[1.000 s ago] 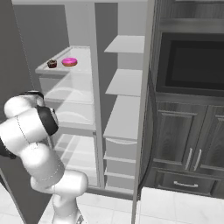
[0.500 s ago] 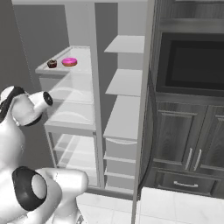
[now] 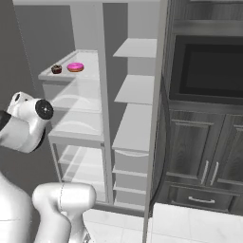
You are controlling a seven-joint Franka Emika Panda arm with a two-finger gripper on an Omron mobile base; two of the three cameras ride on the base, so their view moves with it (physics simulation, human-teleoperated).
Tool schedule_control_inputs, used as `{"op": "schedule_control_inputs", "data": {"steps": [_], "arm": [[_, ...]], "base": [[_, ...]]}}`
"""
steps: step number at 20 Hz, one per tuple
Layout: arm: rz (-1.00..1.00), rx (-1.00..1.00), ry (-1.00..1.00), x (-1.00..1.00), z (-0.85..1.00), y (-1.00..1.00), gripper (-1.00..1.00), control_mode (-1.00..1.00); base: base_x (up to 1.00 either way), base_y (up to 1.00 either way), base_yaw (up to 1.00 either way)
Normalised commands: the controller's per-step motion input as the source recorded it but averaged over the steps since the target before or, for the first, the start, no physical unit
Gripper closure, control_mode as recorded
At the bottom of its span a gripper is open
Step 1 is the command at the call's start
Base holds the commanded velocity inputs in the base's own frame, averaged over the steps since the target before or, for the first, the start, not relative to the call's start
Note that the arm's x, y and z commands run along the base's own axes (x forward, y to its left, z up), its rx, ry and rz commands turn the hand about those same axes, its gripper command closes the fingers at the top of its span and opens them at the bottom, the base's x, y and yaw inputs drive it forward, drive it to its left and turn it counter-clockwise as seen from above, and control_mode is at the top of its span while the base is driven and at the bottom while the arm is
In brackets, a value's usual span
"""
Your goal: Take the donut and cupcake from the fridge and place them on the empty tray on the dining counter.
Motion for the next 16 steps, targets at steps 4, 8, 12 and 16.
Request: {"op": "schedule_control_inputs", "data": {"steps": [4, 8, 12, 16], "arm": [[-0.27, 0.0, 0.13, -0.5, 0.63, -0.65, -1.0, -1.0], [-0.32, 0.0, 0.17, -0.44, 0.45, -0.54, -1.0, -1.0], [-0.5, 0.0, 0.41, -0.13, 0.45, -0.68, -1.0, -1.0], [-0.54, 0.0, 0.46, 0.0, 0.42, -0.59, -1.0, -1.0]], "base": [[0.0, 0.0, 0.0], [0.0, 0.0, 0.0], [0.0, 0.0, 0.0], [0.0, 0.0, 0.0]]}}
